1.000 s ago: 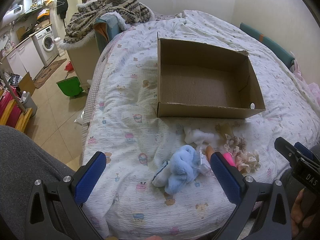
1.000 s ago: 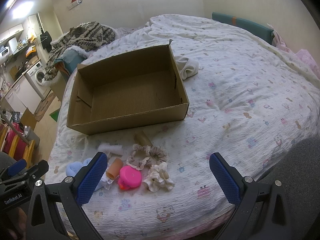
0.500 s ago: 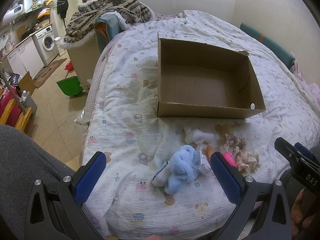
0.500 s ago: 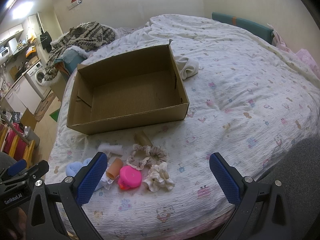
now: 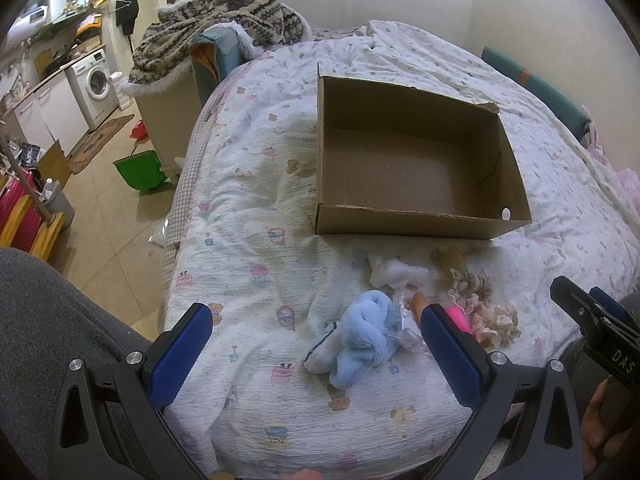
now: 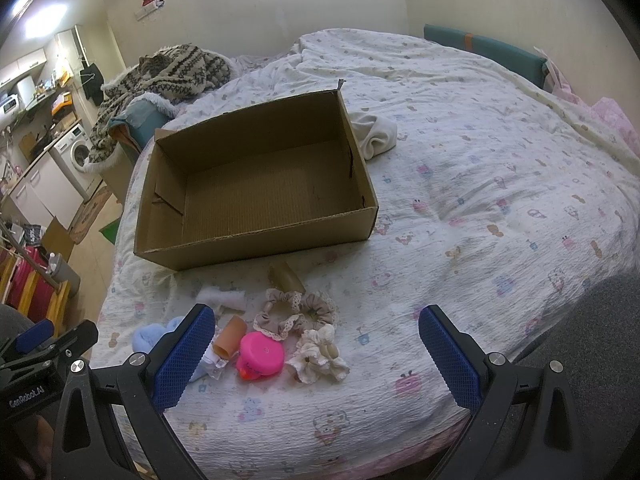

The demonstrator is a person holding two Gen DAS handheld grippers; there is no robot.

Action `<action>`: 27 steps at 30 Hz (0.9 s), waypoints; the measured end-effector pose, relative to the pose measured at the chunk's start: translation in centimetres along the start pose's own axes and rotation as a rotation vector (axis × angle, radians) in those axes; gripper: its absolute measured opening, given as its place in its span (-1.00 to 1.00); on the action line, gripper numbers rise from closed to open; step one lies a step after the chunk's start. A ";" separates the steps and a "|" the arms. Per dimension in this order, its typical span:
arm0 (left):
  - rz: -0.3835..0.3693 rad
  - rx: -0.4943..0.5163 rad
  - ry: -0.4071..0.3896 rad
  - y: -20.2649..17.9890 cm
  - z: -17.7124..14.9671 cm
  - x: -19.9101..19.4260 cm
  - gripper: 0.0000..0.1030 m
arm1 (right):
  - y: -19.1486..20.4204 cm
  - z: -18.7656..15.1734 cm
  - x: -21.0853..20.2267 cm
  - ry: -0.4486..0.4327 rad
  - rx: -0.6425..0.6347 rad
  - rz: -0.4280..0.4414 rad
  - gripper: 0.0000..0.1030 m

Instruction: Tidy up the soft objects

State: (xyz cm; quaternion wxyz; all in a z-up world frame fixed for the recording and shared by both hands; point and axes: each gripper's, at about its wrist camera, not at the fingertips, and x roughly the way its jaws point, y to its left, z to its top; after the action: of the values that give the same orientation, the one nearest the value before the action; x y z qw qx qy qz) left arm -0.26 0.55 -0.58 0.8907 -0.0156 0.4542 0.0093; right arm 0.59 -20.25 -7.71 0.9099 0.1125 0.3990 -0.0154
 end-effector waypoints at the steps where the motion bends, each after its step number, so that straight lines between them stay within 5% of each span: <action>1: -0.001 0.000 0.000 0.0 0.1 0.0 1.00 | 0.0 0.0 0.0 0.000 0.000 0.000 1.00; 27: -0.015 -0.009 0.035 -0.1 0.7 0.3 1.00 | -0.1 0.5 -0.1 0.005 0.001 0.019 1.00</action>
State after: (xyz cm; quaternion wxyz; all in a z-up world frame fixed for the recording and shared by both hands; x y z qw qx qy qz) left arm 0.46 0.43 -0.46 0.8826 -0.0230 0.4696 0.0044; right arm 0.92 -20.43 -7.31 0.9090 0.1167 0.4001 -0.0069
